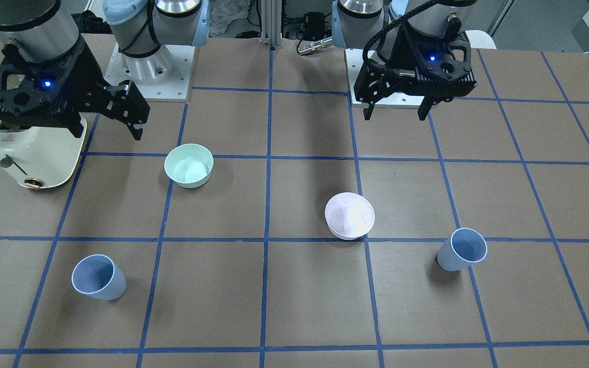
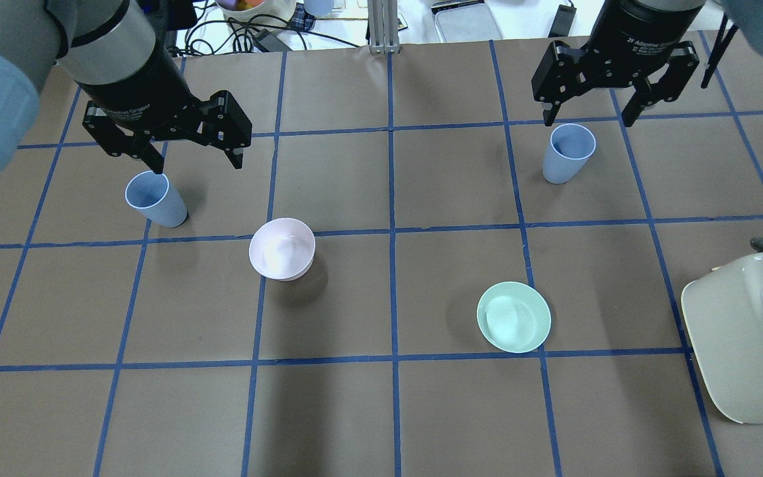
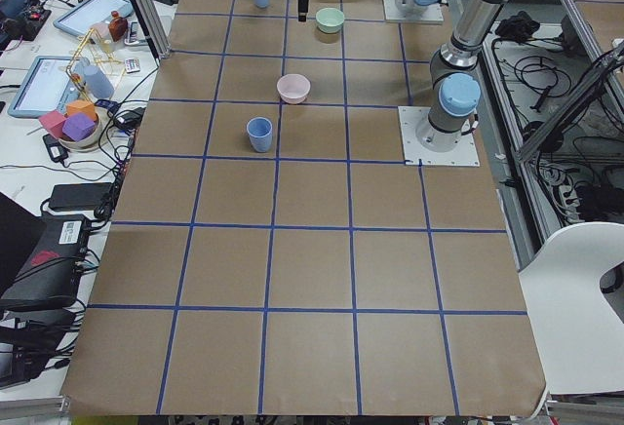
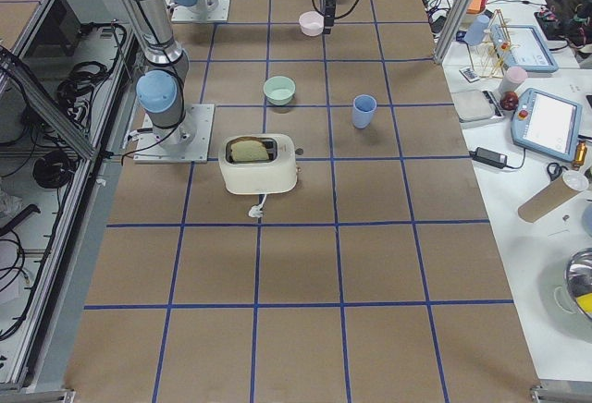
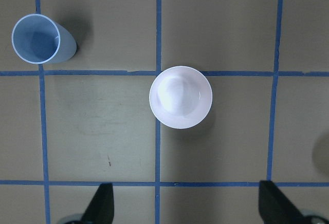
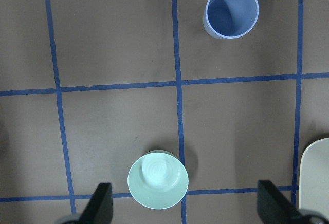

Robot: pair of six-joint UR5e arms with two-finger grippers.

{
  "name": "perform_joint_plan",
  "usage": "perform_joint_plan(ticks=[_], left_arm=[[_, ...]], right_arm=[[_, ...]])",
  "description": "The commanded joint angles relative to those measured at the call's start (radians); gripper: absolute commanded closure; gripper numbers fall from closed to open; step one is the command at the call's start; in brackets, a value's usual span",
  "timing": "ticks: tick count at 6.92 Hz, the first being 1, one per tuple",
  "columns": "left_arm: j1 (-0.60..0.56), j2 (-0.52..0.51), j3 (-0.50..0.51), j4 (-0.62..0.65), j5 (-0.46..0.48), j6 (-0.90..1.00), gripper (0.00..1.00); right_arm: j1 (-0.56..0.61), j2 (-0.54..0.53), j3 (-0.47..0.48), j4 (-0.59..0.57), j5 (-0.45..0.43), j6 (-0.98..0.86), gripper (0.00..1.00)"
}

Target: Stack blue cups with both arms

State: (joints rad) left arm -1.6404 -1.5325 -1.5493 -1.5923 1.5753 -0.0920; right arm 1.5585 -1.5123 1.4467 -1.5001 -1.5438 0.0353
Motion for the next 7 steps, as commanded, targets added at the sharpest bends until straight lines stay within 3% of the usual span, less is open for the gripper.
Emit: perform_joint_plan(ticks=[1, 6, 7], left_arm=[[0.001, 0.0, 0.0, 0.0, 0.0, 0.0, 0.0], [0.03, -0.043, 0.04, -0.023, 0.006, 0.002, 0.0], [0.037, -0.126, 0.041, 0.013, 0.008, -0.008, 0.0]], right_arm=[[0.0, -0.002, 0.003, -0.002, -0.001, -0.002, 0.0], [0.0, -0.002, 0.001, -0.002, -0.002, 0.0, 0.0], [0.0, -0.003, 0.001, 0.0, -0.002, 0.0, 0.0]])
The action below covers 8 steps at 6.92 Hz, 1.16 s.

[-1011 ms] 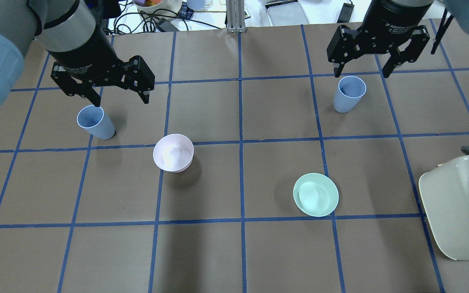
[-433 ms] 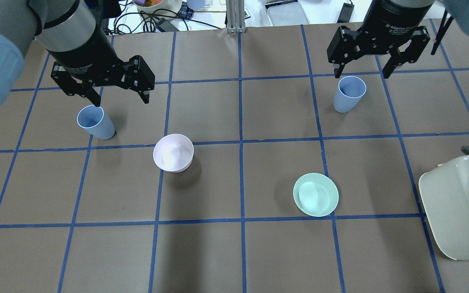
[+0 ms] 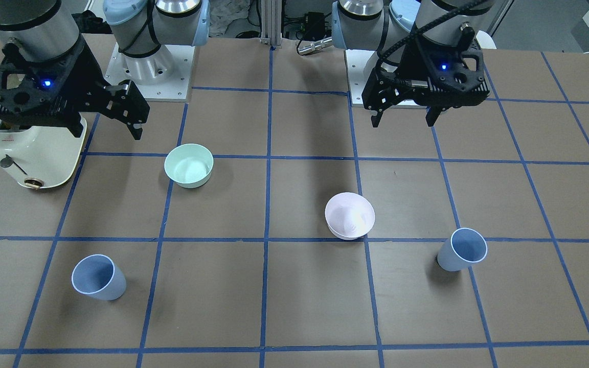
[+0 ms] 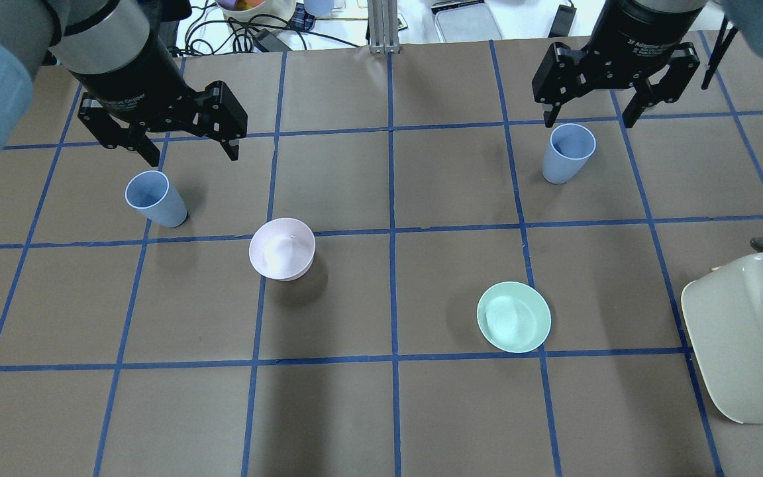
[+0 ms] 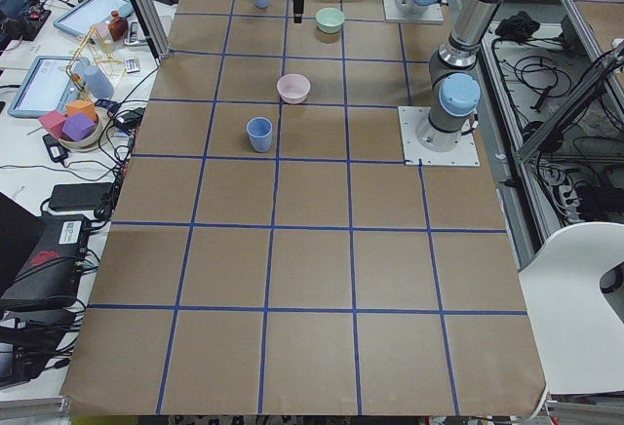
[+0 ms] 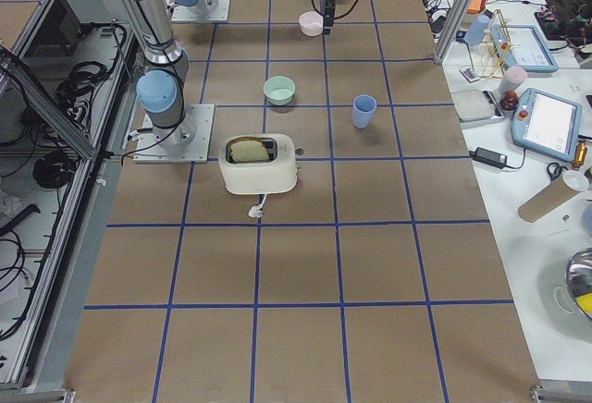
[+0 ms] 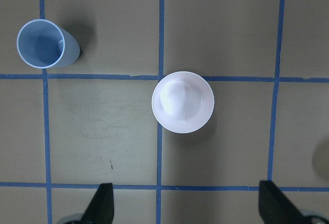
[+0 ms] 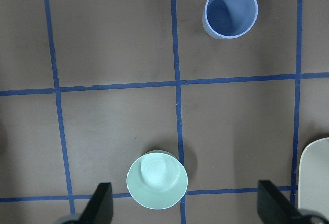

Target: Stack blue cups with both arms

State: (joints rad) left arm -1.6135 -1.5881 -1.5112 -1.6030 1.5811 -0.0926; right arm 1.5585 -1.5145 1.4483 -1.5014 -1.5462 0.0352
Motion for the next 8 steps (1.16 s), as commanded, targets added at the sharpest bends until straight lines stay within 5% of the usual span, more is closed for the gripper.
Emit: perform_joint_plan(ticks=[1, 2, 4, 8], left_arm=[[0.047, -0.161, 0.006, 0.126, 0.025, 0.004, 0.0], [0.102, -0.25, 0.011, 0.167, 0.119, 0.017, 0.0], [0.156, -0.402, -0.004, 0.314, 0.151, 0.063, 0.0], [0.234, -0.443, -0.058, 0.353, 0.18, 0.103, 0.09]], right_arm=[[0.0, 0.0, 0.001, 0.0, 0.0, 0.0, 0.0], [0.0, 0.0, 0.0, 0.0, 0.0, 0.0, 0.0], [0.0, 0.0, 0.003, 0.0, -0.002, 0.0, 0.0], [0.0, 0.0, 0.003, 0.0, -0.002, 0.0, 0.0]])
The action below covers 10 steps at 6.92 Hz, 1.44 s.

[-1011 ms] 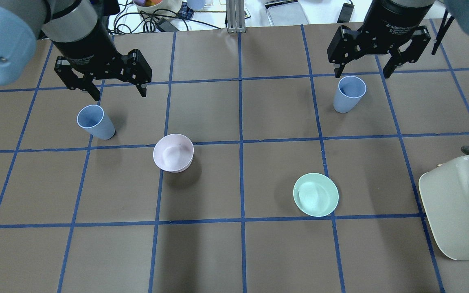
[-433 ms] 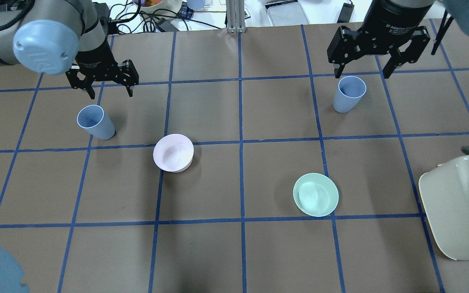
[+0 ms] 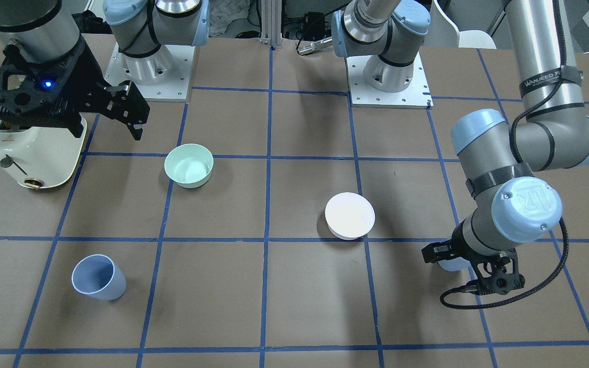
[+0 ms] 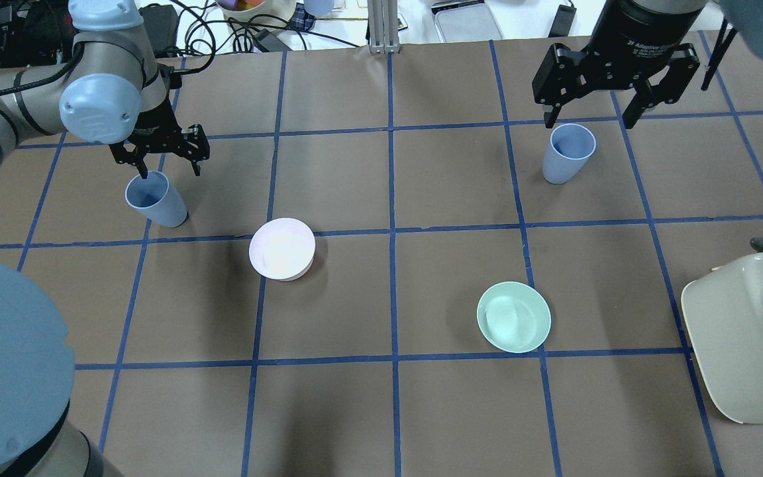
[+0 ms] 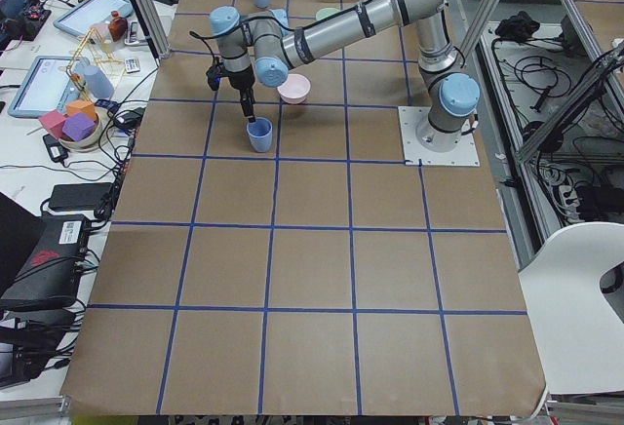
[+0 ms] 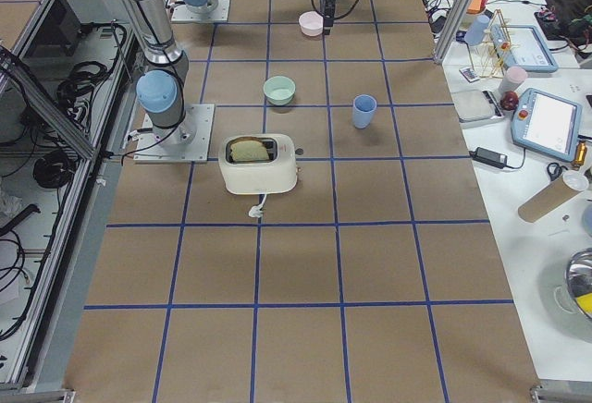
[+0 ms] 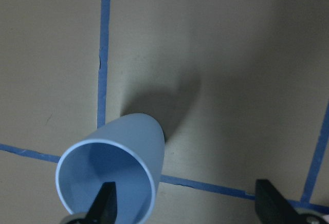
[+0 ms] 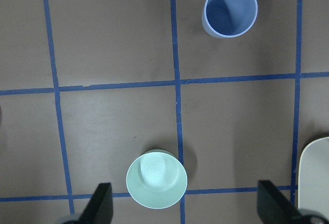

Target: Stack blue cups with both arms

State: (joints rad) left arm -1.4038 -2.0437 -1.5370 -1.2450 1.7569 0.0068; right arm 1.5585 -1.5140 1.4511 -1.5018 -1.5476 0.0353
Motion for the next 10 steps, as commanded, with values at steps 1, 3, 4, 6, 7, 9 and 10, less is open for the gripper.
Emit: perform_joint_plan(ticks=[1, 3, 4, 6, 7, 9, 10], left_arm=[[0.031, 0.023, -0.073, 0.001, -0.004, 0.002, 0.32], [0.028, 0.011, -0.08, 0.015, -0.011, 0.005, 1.0], [0.022, 0.02, -0.077, 0.015, -0.013, 0.007, 1.0], [-0.006, 0.037, -0.036, 0.022, -0.087, 0.012, 1.0], [-0.068, 0.034, 0.03, 0.007, -0.097, -0.004, 1.0], [-0.273, 0.007, 0.142, -0.002, -0.21, -0.192, 1.0], [-0.362, -0.012, 0.146, 0.005, -0.246, -0.296, 1.0]], right_arm=[[0.0, 0.0, 0.0, 0.0, 0.0, 0.0, 0.0], [-0.002, 0.0, -0.001, 0.002, 0.001, -0.003, 0.0], [-0.006, 0.005, -0.002, 0.0, 0.012, -0.015, 0.0], [-0.005, 0.005, -0.003, 0.0, 0.012, -0.017, 0.0], [-0.003, 0.005, 0.0, 0.0, 0.012, -0.015, 0.0], [-0.003, 0.002, 0.002, -0.002, -0.002, -0.012, 0.0], [-0.002, 0.003, 0.003, -0.003, 0.0, -0.006, 0.0]])
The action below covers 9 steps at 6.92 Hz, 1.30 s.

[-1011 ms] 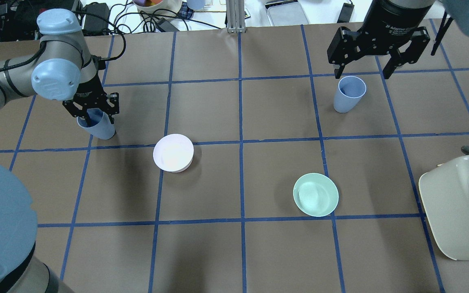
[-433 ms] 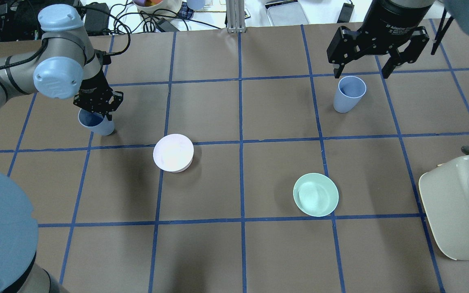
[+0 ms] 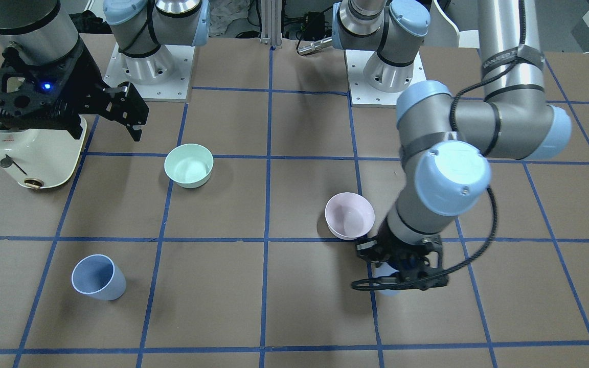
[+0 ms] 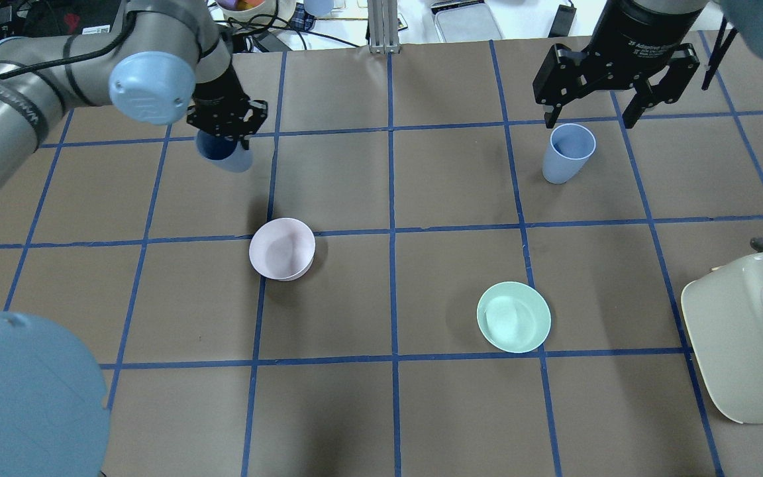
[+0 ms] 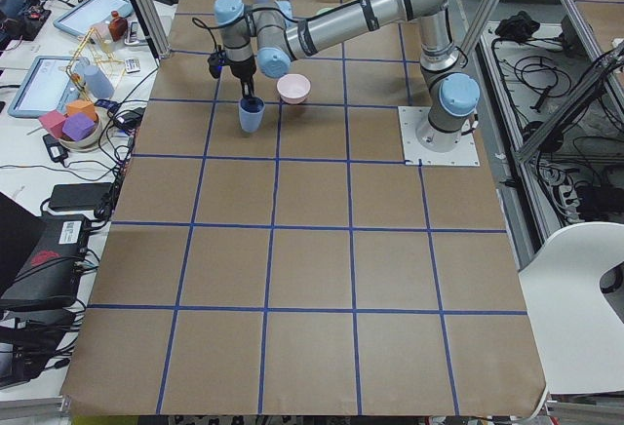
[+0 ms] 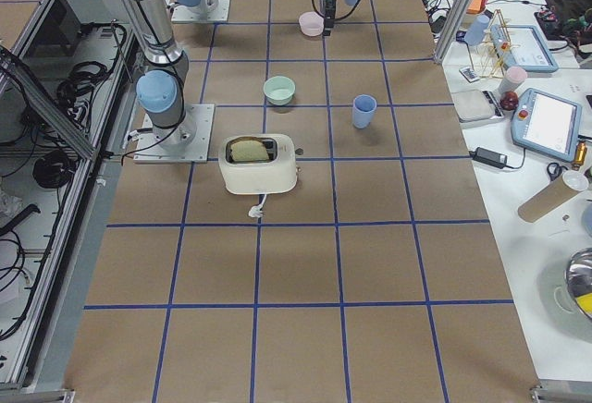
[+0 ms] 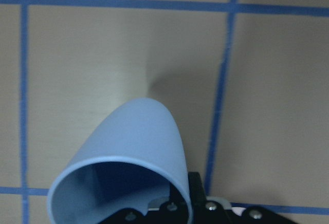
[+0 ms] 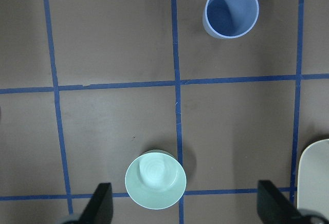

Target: Stack blue cups with both arms

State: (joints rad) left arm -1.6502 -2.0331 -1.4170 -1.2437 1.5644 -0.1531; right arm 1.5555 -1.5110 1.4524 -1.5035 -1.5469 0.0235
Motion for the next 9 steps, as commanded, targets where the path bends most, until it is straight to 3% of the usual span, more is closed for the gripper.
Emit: perform_joint_plan(ticks=[1, 3, 5, 6, 7, 9], left_arm=[[-0.181, -0.036, 0.021, 0.007, -0.069, -0.164, 1.0], [-0.29, -0.047, 0.001, -0.009, -0.136, -0.172, 1.0], [-0.313, -0.038, -0.057, -0.008, -0.135, -0.167, 1.0], [-0.312, -0.026, -0.081, -0.01, -0.13, -0.169, 0.31], [-0.31, -0.029, -0.076, -0.007, -0.133, -0.177, 0.0], [-0.298, 0.02, -0.056, -0.022, -0.133, -0.175, 0.0]], right_arm=[[0.001, 0.0, 0.002, -0.001, 0.001, 0.006, 0.0], [0.001, -0.002, 0.003, -0.001, -0.001, 0.006, 0.0], [0.001, -0.002, 0.003, -0.001, -0.002, 0.006, 0.0], [0.001, -0.002, 0.003, -0.001, -0.002, 0.006, 0.0], [0.001, -0.002, 0.003, -0.001, -0.002, 0.006, 0.0], [-0.002, 0.001, 0.003, 0.0, -0.001, 0.0, 0.0]])
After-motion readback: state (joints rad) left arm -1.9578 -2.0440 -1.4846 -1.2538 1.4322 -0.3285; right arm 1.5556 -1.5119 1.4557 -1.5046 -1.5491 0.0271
